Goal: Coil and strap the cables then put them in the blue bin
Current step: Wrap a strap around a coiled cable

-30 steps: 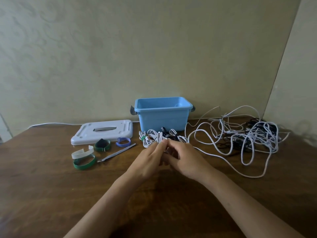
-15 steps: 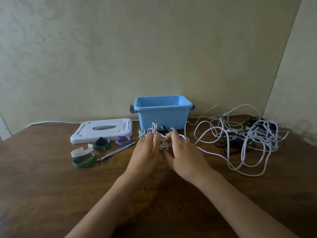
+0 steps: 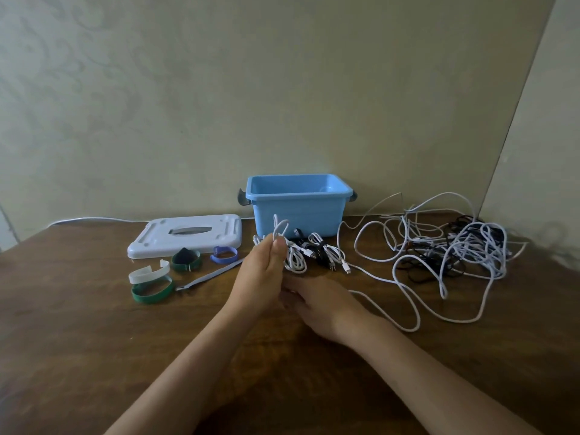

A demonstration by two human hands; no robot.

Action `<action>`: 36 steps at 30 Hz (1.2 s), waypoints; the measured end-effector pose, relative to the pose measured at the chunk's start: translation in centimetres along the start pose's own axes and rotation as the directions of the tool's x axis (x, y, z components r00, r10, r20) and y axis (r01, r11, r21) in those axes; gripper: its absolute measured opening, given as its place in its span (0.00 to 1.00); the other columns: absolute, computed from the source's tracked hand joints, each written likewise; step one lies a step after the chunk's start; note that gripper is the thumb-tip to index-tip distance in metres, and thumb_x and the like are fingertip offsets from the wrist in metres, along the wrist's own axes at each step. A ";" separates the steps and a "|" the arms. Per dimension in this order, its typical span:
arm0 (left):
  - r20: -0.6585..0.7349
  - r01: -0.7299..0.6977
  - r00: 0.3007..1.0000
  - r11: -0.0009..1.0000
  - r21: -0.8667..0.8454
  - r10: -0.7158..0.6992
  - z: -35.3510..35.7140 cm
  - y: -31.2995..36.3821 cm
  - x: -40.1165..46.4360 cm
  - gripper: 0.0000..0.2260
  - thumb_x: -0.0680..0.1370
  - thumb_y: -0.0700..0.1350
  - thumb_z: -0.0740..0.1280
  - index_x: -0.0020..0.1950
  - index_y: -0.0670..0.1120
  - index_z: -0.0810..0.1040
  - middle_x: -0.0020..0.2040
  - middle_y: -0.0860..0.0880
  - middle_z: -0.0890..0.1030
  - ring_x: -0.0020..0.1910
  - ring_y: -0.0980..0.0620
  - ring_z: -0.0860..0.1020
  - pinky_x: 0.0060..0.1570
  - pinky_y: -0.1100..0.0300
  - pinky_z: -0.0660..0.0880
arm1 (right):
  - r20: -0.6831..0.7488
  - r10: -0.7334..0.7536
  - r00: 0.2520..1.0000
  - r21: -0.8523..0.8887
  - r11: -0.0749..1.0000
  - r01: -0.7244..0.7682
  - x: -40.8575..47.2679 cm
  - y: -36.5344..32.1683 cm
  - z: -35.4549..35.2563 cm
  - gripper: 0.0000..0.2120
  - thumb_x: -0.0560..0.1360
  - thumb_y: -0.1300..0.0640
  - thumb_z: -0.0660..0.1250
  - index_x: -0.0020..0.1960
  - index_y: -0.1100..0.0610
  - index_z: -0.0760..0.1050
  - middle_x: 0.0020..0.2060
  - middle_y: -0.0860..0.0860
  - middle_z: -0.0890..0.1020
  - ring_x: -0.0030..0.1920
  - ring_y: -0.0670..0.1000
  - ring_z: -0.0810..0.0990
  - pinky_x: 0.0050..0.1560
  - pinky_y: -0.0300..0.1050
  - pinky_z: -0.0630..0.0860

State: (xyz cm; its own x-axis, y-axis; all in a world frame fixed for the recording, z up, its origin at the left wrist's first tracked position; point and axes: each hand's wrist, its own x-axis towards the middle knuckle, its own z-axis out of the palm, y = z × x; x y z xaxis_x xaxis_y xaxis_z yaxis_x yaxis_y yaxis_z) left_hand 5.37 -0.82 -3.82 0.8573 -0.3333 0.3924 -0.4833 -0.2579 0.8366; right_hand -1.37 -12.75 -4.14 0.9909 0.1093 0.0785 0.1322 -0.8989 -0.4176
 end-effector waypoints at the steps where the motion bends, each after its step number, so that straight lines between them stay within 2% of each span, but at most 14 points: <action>1: 0.004 0.004 1.000 1.000 -0.014 -0.004 0.0 0.0 0.0 0.17 0.85 0.54 0.53 0.42 0.48 0.71 0.36 0.48 0.75 0.37 0.51 0.73 0.39 0.47 0.72 | 0.001 -0.011 1.000 0.008 1.000 0.011 0.1 0.1 0.1 0.11 0.85 0.48 0.56 0.62 0.47 0.74 0.56 0.50 0.83 0.56 0.55 0.80 0.57 0.56 0.76; 3: 0.018 0.020 1.000 0.999 -0.047 -0.019 -0.2 0.0 0.0 0.18 0.85 0.54 0.53 0.41 0.46 0.71 0.38 0.44 0.77 0.37 0.50 0.74 0.39 0.47 0.73 | 0.012 -0.046 0.999 0.022 0.999 0.045 0.1 0.2 0.2 0.09 0.85 0.48 0.56 0.55 0.48 0.73 0.56 0.49 0.82 0.55 0.53 0.80 0.55 0.53 0.76; 7: 0.121 0.099 0.990 0.966 -0.241 -0.072 -0.4 0.4 -0.2 0.18 0.86 0.52 0.53 0.41 0.42 0.68 0.35 0.43 0.69 0.33 0.50 0.69 0.32 0.62 0.69 | 0.020 -0.144 0.989 -0.001 0.990 0.144 0.0 -0.1 0.0 0.08 0.85 0.48 0.57 0.49 0.44 0.73 0.55 0.47 0.80 0.54 0.50 0.77 0.50 0.49 0.72; 10: 0.143 0.158 0.983 0.924 -0.349 -0.114 -0.8 0.6 -0.2 0.16 0.86 0.48 0.52 0.42 0.43 0.68 0.32 0.47 0.68 0.32 0.49 0.70 0.34 0.59 0.71 | 0.023 -0.153 0.988 -0.050 0.987 0.154 0.1 0.1 0.0 0.11 0.84 0.47 0.58 0.50 0.46 0.77 0.52 0.48 0.80 0.52 0.50 0.78 0.51 0.52 0.75; 12: 0.117 0.159 0.986 0.895 -0.418 -0.120 -1.2 0.8 -0.1 0.16 0.87 0.46 0.52 0.43 0.42 0.69 0.31 0.48 0.69 0.31 0.47 0.73 0.35 0.56 0.73 | 0.044 -0.111 0.993 -0.081 0.990 0.114 0.3 1.2 -0.1 0.13 0.84 0.46 0.59 0.42 0.43 0.74 0.46 0.46 0.82 0.48 0.49 0.79 0.50 0.52 0.76; 14: 0.139 0.192 0.980 0.845 -0.500 -0.140 -1.8 0.9 0.0 0.16 0.87 0.47 0.52 0.44 0.42 0.70 0.30 0.49 0.67 0.27 0.50 0.69 0.32 0.54 0.68 | 0.042 -0.066 0.997 -0.063 0.996 0.068 0.3 2.5 -0.4 0.16 0.83 0.49 0.60 0.37 0.45 0.74 0.39 0.44 0.82 0.41 0.45 0.79 0.48 0.49 0.76; 17: 0.244 0.251 0.960 0.796 -0.551 -0.135 -2.7 1.1 0.0 0.17 0.86 0.49 0.52 0.43 0.42 0.70 0.29 0.50 0.62 0.25 0.53 0.58 0.26 0.59 0.56 | 0.014 0.015 1.000 -0.072 0.997 -0.014 0.2 4.2 -1.6 0.15 0.83 0.49 0.62 0.39 0.49 0.78 0.35 0.46 0.82 0.36 0.41 0.77 0.41 0.44 0.72; 21: 0.326 0.246 0.940 0.858 -0.450 -0.098 -3.2 1.1 0.0 0.19 0.86 0.51 0.53 0.45 0.39 0.72 0.28 0.50 0.62 0.24 0.54 0.57 0.24 0.61 0.55 | -0.163 0.245 0.956 0.049 0.970 -0.240 0.0 5.3 -3.5 0.22 0.82 0.38 0.58 0.37 0.51 0.76 0.31 0.46 0.78 0.32 0.46 0.75 0.35 0.43 0.68; 23: 0.361 0.220 0.929 0.902 -0.372 -0.078 -2.8 1.1 -0.2 0.21 0.86 0.51 0.53 0.48 0.37 0.76 0.29 0.50 0.63 0.25 0.53 0.58 0.24 0.61 0.56 | -0.221 0.310 0.925 0.156 0.947 -0.280 0.0 5.3 -3.6 0.24 0.82 0.37 0.59 0.36 0.51 0.76 0.29 0.47 0.76 0.31 0.48 0.74 0.35 0.44 0.67; 27: 0.371 0.115 0.927 0.982 -0.150 -0.052 -1.0 1.4 -1.0 0.19 0.85 0.50 0.53 0.51 0.45 0.81 0.28 0.53 0.69 0.24 0.57 0.66 0.25 0.63 0.64 | -0.310 0.319 0.896 0.354 0.913 -0.202 0.5 5.0 -2.9 0.24 0.82 0.39 0.60 0.36 0.53 0.77 0.27 0.49 0.72 0.30 0.49 0.71 0.35 0.45 0.65; 30: 0.381 0.023 0.924 0.999 0.040 -0.036 -0.2 1.3 -1.1 0.20 0.85 0.53 0.54 0.50 0.41 0.79 0.32 0.53 0.72 0.30 0.58 0.70 0.33 0.62 0.68 | -0.339 0.306 0.890 0.482 0.869 -0.115 0.4 4.6 -2.8 0.22 0.83 0.42 0.60 0.38 0.55 0.78 0.28 0.50 0.71 0.31 0.48 0.70 0.37 0.46 0.65; 32: 0.415 0.000 0.908 0.989 0.147 -0.061 0.0 1.2 -1.2 0.20 0.84 0.54 0.54 0.48 0.44 0.80 0.34 0.54 0.75 0.33 0.57 0.72 0.36 0.61 0.68 | -0.334 0.319 0.887 0.522 0.846 -0.107 0.4 4.4 -2.7 0.21 0.83 0.44 0.61 0.39 0.56 0.78 0.27 0.48 0.70 0.30 0.47 0.68 0.38 0.46 0.65; 34: 0.421 0.011 0.901 0.977 0.212 -0.101 0.1 1.2 -1.1 0.19 0.85 0.53 0.53 0.44 0.48 0.79 0.35 0.54 0.78 0.32 0.60 0.74 0.35 0.65 0.68 | -0.325 0.326 0.888 0.540 0.835 -0.108 0.5 4.4 -2.6 0.20 0.82 0.44 0.63 0.43 0.58 0.81 0.29 0.50 0.74 0.33 0.48 0.72 0.41 0.47 0.68; 36: 0.389 -0.023 0.916 0.956 0.292 -0.097 0.1 1.2 -0.9 0.19 0.85 0.53 0.52 0.41 0.49 0.76 0.36 0.52 0.77 0.33 0.58 0.73 0.35 0.64 0.68 | -0.305 0.308 0.901 0.532 0.840 -0.106 0.4 4.4 -2.8 0.15 0.81 0.45 0.65 0.47 0.55 0.83 0.38 0.52 0.82 0.41 0.50 0.78 0.44 0.46 0.71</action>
State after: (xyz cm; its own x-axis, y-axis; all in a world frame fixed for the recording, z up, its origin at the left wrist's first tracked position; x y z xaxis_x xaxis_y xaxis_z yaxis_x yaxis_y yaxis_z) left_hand 3.95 -0.90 -3.19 0.7629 -0.6333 0.1300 -0.5336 -0.5034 0.6796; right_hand -0.43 -17.90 -3.39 0.9260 -0.3077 0.2187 0.0189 -0.5409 -0.8409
